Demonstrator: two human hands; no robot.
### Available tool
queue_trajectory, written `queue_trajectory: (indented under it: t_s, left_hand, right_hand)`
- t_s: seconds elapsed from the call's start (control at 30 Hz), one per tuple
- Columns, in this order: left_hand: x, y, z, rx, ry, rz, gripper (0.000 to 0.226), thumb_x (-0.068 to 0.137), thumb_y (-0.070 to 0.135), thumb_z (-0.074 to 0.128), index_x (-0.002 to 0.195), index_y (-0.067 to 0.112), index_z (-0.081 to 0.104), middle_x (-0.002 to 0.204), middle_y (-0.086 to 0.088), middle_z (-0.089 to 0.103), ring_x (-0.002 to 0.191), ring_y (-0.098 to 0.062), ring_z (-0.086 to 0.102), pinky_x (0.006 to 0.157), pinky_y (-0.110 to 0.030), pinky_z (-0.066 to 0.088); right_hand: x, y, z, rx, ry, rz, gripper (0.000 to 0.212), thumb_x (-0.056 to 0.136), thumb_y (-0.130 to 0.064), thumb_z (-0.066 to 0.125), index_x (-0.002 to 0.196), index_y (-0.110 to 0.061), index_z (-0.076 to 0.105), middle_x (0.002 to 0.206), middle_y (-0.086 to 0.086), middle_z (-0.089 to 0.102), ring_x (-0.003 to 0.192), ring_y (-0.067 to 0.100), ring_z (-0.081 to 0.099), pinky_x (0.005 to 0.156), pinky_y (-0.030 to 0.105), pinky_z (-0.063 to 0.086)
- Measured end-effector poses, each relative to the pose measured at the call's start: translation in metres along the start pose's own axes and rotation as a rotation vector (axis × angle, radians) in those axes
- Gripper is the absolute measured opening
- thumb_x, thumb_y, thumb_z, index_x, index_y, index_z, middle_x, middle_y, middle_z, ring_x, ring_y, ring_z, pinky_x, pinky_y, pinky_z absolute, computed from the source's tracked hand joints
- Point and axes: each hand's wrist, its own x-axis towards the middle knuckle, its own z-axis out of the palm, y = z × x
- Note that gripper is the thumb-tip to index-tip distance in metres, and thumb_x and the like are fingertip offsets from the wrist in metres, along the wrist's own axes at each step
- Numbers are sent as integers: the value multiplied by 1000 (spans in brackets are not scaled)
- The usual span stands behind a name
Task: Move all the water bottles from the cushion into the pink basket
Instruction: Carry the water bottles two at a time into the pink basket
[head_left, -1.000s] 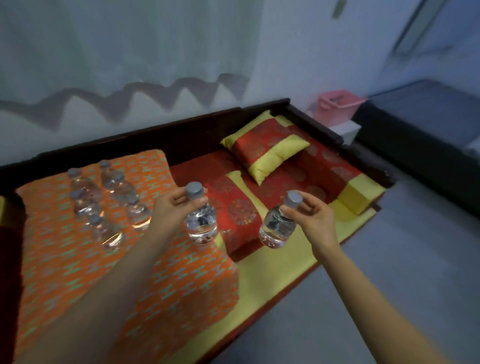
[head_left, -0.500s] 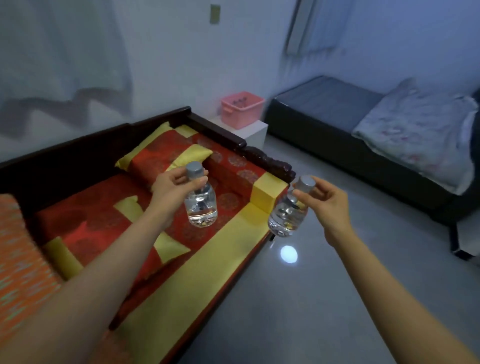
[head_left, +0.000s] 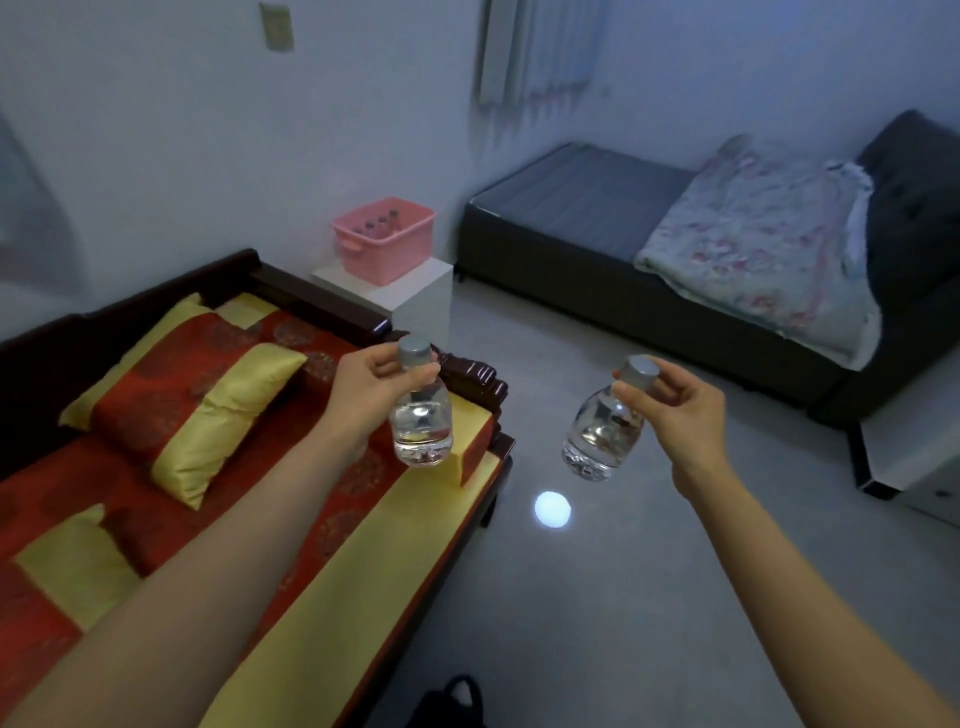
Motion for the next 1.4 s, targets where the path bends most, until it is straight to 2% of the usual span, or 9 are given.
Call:
queue_trajectory:
  t_s: [0.2, 0.3, 0.63, 0.8, 0.93, 1.0, 1.07, 1.27, 1.4]
  left_hand:
    - [126, -14, 57, -8, -14, -26, 28, 74, 12, 78, 102, 12, 73, 94, 0, 76, 89, -11, 72, 79, -26, 56]
    - [190, -9, 89, -21, -27, -26, 30, 75, 7, 77, 105, 6, 72, 100, -4, 75, 92, -14, 71, 85, -29, 54]
    - [367, -23, 209, 6, 23, -30, 27, 74, 9, 77, 101, 6, 72, 94, -3, 76, 88, -14, 71, 78, -26, 53]
    - [450, -35, 258, 0, 181, 1, 29, 74, 9, 78, 100, 0, 70, 102, -22, 71, 96, -28, 67, 92, -46, 52]
    - [497, -39, 271, -7, 287, -8, 27, 72, 6, 78, 98, 6, 73, 97, -12, 74, 89, -17, 68, 83, -33, 55]
    - [523, -41, 269, -29, 319, -24, 31, 72, 6, 78, 102, 4, 72, 88, 3, 76, 82, -6, 70, 72, -19, 54]
    - [552, -43, 266, -38, 365, -30, 33, 73, 4, 78, 105, 2, 71, 82, 10, 76, 78, -3, 70, 68, -13, 52]
    - [636, -63, 249, -43, 475, -40, 31, 71, 10, 79, 102, 10, 72, 101, -5, 74, 94, -18, 69, 85, -31, 54]
    - [703, -76, 228, -61, 548, -35, 37, 72, 9, 78, 108, 5, 69, 105, -9, 73, 95, -19, 69, 84, -33, 54]
  right_hand:
    - [122, 29, -10, -4, 42, 23, 39, 74, 2, 77, 111, -7, 68, 87, -7, 76, 83, 6, 72, 66, 13, 53]
    - [187, 31, -17, -10, 46, 21, 38, 74, 4, 75, 110, -6, 68, 90, -1, 75, 80, 4, 71, 67, 13, 53]
    - [396, 63, -79, -45, -1, 14, 42, 72, 3, 77, 112, -6, 68, 98, 6, 74, 85, 6, 71, 71, 14, 54]
    - [519, 79, -95, -70, -117, 2, 44, 74, 3, 76, 116, -8, 67, 108, 11, 72, 102, 17, 69, 90, 30, 55]
    - [597, 79, -81, -87, -193, -8, 41, 76, 1, 75, 113, -14, 68, 107, 7, 73, 101, 14, 69, 91, 35, 54]
    - [636, 78, -66, -39, -241, -1, 37, 75, 1, 74, 105, -21, 69, 105, 6, 73, 96, 11, 70, 86, 30, 56]
    - [671, 80, -47, -20, -289, -10, 36, 75, 0, 74, 101, -25, 69, 103, 4, 74, 90, 7, 71, 78, 21, 57]
    - [767, 108, 24, 2, -437, -13, 35, 75, 2, 74, 95, -27, 71, 90, -5, 76, 87, 8, 72, 69, 15, 54]
    - [835, 125, 85, -11, -528, -20, 36, 73, -3, 77, 92, -33, 72, 94, -4, 76, 93, 13, 71, 84, 31, 55]
